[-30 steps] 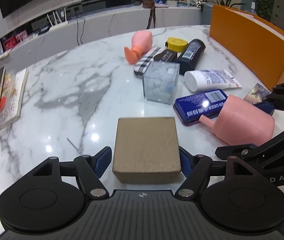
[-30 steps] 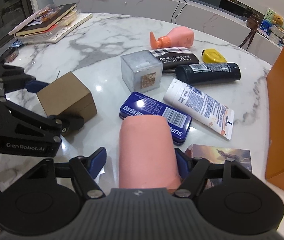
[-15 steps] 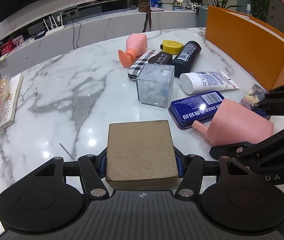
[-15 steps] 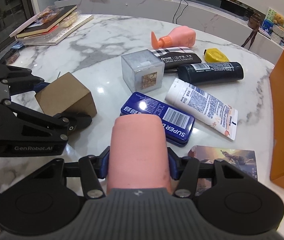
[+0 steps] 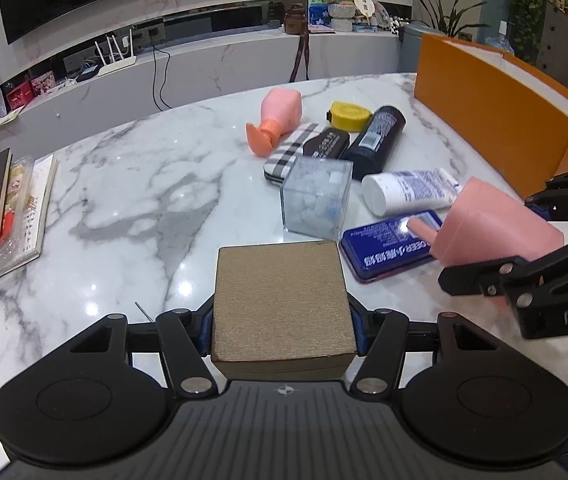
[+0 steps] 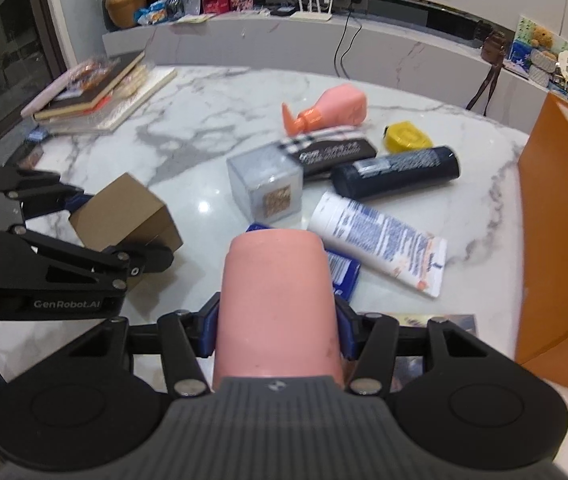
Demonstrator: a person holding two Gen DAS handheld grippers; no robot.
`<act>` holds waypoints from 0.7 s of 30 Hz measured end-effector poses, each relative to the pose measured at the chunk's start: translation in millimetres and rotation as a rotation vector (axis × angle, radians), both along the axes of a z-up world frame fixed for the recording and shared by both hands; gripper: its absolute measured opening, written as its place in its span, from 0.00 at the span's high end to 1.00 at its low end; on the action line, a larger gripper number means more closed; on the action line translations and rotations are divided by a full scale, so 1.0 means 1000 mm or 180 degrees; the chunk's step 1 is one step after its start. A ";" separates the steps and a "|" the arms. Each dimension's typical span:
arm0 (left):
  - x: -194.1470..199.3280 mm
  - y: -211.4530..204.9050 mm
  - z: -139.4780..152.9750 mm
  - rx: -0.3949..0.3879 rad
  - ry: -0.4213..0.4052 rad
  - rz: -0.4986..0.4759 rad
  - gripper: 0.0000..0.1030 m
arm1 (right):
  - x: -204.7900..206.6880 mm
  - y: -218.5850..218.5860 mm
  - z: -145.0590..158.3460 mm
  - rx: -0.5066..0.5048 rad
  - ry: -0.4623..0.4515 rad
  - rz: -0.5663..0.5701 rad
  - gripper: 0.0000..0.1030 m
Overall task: Organize rigid objects
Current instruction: 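Carry the tan box and pink case over the orange-rimmed storage box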
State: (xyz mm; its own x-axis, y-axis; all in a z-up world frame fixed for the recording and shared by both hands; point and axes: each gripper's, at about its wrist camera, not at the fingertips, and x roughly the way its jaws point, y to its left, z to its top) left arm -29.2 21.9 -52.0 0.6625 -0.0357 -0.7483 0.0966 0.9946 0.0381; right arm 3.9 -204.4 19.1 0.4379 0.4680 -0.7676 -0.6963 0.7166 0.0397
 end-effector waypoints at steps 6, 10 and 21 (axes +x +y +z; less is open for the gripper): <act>-0.002 -0.001 0.025 -0.0019 -0.0030 -0.0044 0.34 | 0.010 -0.012 0.025 0.0140 -0.0088 -0.0141 0.45; -0.003 0.000 0.054 0.0005 -0.0153 -0.0041 0.34 | 0.023 -0.020 0.057 0.0221 -0.0264 -0.0207 0.45; 0.024 -0.023 0.111 -0.0017 -0.0326 -0.0080 0.34 | 0.062 -0.033 0.135 0.0437 -0.0495 -0.0262 0.45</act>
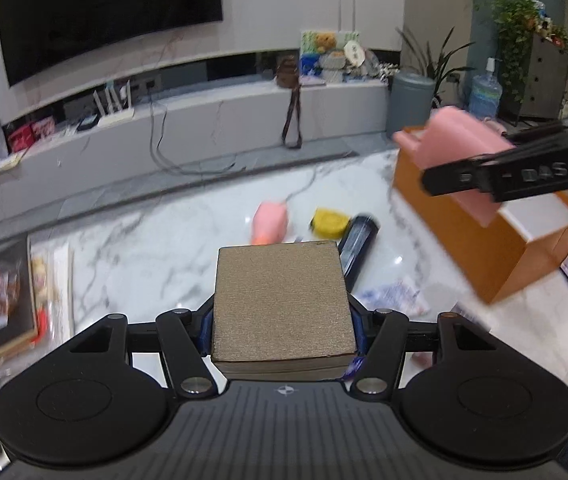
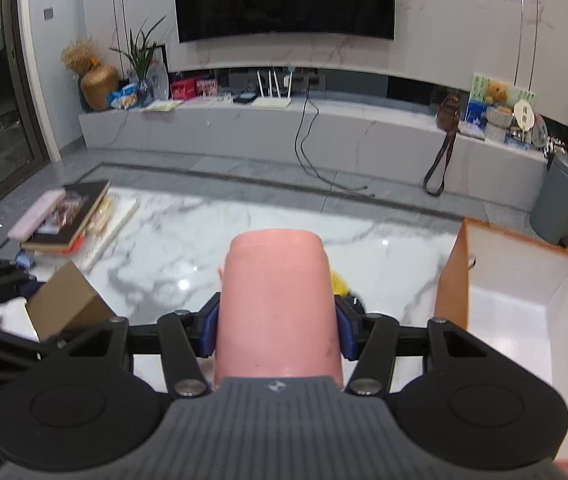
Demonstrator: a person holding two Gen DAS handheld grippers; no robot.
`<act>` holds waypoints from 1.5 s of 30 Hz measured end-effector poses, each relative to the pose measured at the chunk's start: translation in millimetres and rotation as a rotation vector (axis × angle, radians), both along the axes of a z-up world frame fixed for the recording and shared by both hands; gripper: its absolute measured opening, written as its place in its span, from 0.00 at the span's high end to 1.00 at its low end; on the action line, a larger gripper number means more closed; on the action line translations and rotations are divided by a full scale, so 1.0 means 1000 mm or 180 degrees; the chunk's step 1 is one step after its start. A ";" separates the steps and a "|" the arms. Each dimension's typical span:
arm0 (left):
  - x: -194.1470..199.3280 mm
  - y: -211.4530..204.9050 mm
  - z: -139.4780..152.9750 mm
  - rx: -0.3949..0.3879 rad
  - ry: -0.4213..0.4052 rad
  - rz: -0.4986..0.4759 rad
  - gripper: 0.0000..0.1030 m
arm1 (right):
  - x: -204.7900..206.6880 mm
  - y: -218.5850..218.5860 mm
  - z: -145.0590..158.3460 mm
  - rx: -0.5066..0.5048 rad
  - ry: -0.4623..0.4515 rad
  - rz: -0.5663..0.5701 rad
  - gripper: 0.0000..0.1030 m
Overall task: Organize rigid objects
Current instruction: 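Carry the tan box and pink case over the orange-rimmed storage box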
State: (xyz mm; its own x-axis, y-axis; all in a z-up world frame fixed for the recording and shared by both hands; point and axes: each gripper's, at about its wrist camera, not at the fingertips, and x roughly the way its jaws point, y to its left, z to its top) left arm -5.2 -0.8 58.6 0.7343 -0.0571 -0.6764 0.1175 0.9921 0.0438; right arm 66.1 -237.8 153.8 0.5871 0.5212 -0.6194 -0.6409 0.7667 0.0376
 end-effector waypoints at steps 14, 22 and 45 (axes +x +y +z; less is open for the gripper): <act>0.059 -0.083 0.005 -0.0018 -0.0009 -0.0365 0.34 | 0.050 -0.054 -0.005 0.0210 0.0040 -0.0194 0.45; 0.094 -0.134 0.000 -0.0095 -0.0033 -0.0624 0.34 | 0.077 -0.107 -0.013 0.0205 0.0038 -0.0600 0.45; 0.142 -0.228 -0.030 -0.0151 0.0168 -0.1223 0.34 | 0.130 -0.203 -0.052 -0.0124 0.0361 -0.1247 0.45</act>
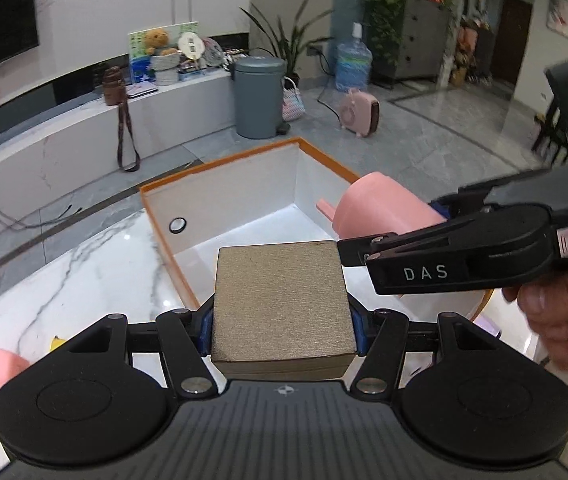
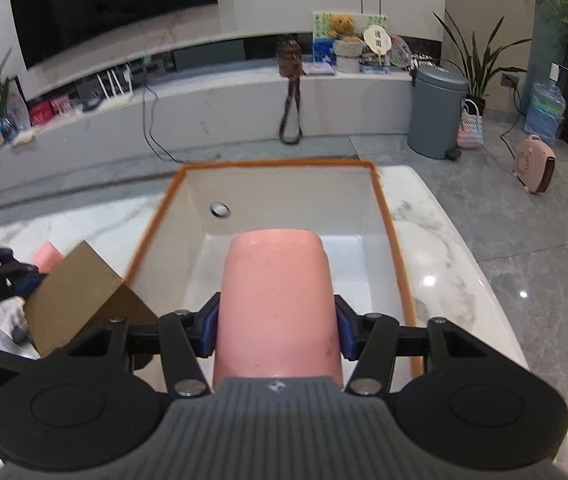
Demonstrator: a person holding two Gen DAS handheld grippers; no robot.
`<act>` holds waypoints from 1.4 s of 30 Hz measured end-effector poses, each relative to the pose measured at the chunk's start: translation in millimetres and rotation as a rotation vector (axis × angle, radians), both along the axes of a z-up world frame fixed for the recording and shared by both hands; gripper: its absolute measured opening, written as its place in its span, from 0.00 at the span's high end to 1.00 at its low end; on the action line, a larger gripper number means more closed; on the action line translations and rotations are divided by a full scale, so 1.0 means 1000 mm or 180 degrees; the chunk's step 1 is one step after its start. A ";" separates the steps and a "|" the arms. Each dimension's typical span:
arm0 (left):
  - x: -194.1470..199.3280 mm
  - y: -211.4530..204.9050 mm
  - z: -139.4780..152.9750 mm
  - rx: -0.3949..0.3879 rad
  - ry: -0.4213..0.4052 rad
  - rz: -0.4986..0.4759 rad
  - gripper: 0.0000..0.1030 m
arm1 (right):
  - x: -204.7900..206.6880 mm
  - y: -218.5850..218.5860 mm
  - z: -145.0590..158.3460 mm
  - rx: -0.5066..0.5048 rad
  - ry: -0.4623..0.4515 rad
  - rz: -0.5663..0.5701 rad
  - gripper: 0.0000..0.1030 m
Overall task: Organize rigid objects
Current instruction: 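Carry the tan box and pink case over the orange-rimmed storage box, then lower and release the tan box with the left tool while the right tool releases the pink case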
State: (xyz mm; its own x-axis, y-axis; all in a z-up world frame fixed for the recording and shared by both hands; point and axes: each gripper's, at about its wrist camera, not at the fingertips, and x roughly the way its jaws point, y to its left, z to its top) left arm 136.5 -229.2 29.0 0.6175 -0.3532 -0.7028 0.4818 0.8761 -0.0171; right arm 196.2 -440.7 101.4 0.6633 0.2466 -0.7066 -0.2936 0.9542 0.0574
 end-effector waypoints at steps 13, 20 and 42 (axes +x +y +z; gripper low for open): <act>0.007 -0.033 -0.027 0.0791 0.0010 -0.1138 0.35 | 0.002 0.007 -0.041 -0.0617 0.0420 0.0242 0.45; 0.017 -0.046 -0.044 0.1014 0.0243 -0.1462 0.35 | 0.006 0.005 -0.047 -0.0665 0.0522 0.0231 0.45; 0.065 -0.051 -0.073 0.0939 0.1153 -0.1739 0.35 | 0.012 0.019 -0.074 -0.0932 0.0857 0.0392 0.45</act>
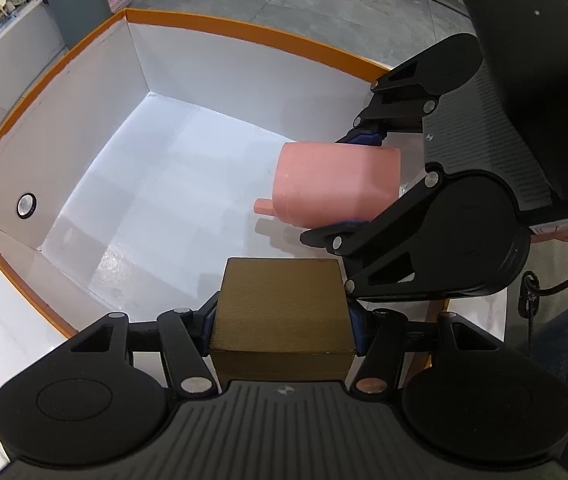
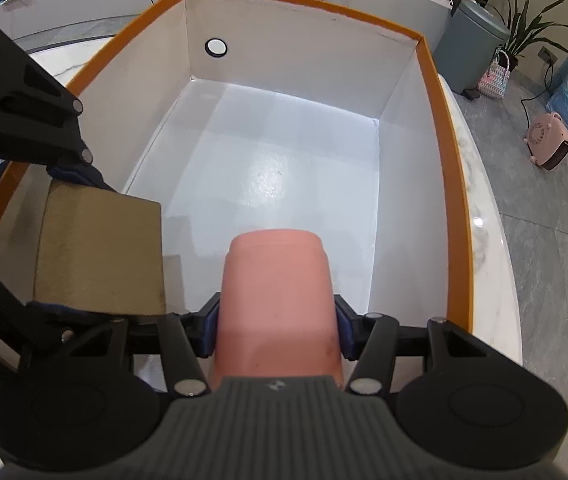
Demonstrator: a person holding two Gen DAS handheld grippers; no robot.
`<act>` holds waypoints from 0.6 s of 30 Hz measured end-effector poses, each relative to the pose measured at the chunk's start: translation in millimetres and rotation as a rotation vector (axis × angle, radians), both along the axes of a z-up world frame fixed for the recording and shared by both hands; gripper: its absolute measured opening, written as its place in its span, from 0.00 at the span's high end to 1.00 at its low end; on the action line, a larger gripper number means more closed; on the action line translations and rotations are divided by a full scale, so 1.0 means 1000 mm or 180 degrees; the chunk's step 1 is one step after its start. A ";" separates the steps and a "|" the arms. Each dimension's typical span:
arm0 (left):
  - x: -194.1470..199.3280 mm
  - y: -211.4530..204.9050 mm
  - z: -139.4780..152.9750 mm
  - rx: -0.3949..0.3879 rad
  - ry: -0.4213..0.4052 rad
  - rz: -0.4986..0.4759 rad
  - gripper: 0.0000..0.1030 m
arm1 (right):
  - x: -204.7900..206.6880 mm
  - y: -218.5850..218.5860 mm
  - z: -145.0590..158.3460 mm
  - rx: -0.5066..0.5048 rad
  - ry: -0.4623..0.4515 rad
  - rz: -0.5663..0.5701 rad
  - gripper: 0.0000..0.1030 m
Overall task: Organize rigid objects
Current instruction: 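Lower and release the tan box with the left tool while the right tool releases the pink case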
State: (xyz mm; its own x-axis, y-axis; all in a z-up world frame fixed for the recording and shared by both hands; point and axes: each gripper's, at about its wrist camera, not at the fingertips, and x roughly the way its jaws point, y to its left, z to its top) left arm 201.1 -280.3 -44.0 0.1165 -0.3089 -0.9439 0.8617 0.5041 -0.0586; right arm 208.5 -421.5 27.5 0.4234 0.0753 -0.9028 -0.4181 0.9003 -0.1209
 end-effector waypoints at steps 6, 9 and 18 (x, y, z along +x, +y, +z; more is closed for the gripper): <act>0.006 -0.005 0.001 0.0120 0.0005 -0.0042 0.31 | 0.001 0.000 -0.002 0.0014 0.0060 0.0015 0.44; 0.003 -0.006 0.003 0.0160 -0.0057 -0.0062 0.31 | 0.000 0.001 -0.003 -0.0017 0.0054 0.0020 0.45; -0.005 -0.004 0.018 0.0174 -0.0243 -0.0107 0.31 | -0.004 -0.001 0.015 0.0119 -0.0124 0.0008 0.39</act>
State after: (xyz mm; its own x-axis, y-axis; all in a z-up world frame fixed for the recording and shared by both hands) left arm 195.6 -284.7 -26.3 0.1793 -0.2620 -0.9483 0.8790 0.4755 0.0348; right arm 204.3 -422.1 42.6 0.4578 0.1098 -0.8823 -0.4159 0.9035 -0.1033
